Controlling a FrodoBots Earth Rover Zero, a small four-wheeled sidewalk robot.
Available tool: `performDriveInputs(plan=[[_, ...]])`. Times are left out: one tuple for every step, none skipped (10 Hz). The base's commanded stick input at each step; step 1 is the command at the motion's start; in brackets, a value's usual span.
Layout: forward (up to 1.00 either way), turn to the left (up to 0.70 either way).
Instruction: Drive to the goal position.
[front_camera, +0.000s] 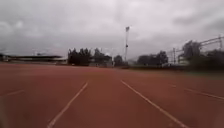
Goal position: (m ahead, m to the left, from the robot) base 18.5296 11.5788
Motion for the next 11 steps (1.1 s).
performDriveInputs(plan=[[0.7, 0.0], [0.7, 0.0], [0.7, 0.0], [0.7, 0.0], [0.7, 0.0], [0.7, 0.0], [0.7, 0.0], [0.7, 0.0], [0.7, 0.0], [0.7, 0.0], [0.7, 0.0]])
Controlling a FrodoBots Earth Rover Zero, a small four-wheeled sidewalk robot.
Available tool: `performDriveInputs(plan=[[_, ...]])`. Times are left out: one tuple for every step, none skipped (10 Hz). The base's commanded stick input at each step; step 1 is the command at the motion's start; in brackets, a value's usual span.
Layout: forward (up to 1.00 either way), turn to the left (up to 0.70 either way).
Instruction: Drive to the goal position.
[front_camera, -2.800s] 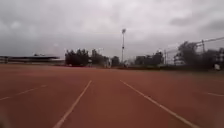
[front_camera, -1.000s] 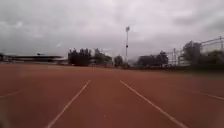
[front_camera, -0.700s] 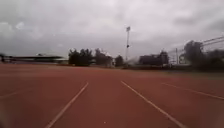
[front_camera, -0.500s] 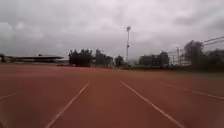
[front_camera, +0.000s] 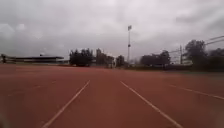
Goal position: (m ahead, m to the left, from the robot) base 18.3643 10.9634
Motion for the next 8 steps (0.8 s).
performDriveInputs(plan=[[0.7, 0.0], [0.7, 0.0], [0.7, 0.0], [0.7, 0.0], [0.7, 0.0], [0.7, 0.0], [0.7, 0.0], [0.7, 0.0]])
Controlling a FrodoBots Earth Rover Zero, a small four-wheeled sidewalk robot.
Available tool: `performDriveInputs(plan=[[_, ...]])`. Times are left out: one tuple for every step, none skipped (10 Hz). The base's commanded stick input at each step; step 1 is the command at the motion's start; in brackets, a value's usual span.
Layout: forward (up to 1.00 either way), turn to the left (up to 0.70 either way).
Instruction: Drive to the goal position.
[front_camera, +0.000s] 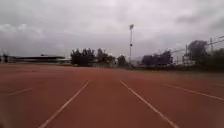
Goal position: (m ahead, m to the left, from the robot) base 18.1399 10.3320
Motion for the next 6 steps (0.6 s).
performDriveInputs(plan=[[0.7, 0.0], [0.7, 0.0], [0.7, 0.0], [0.7, 0.0], [0.7, 0.0], [0.7, 0.0]])
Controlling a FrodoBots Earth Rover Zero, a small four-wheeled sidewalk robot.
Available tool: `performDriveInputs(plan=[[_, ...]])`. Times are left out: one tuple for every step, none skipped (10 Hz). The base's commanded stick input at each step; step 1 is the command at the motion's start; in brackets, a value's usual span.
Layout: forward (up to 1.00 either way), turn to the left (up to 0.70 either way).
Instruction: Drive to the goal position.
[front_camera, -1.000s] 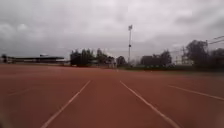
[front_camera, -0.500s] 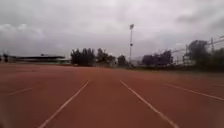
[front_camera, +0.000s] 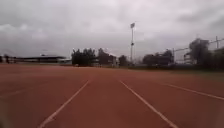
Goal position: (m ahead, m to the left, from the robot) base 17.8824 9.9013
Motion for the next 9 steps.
performDriveInputs(plan=[[0.7, 0.0], [0.7, 0.0], [0.7, 0.0], [0.7, 0.0], [0.7, 0.0], [0.7, 0.0], [0.7, 0.0], [0.7, 0.0], [0.7, 0.0]])
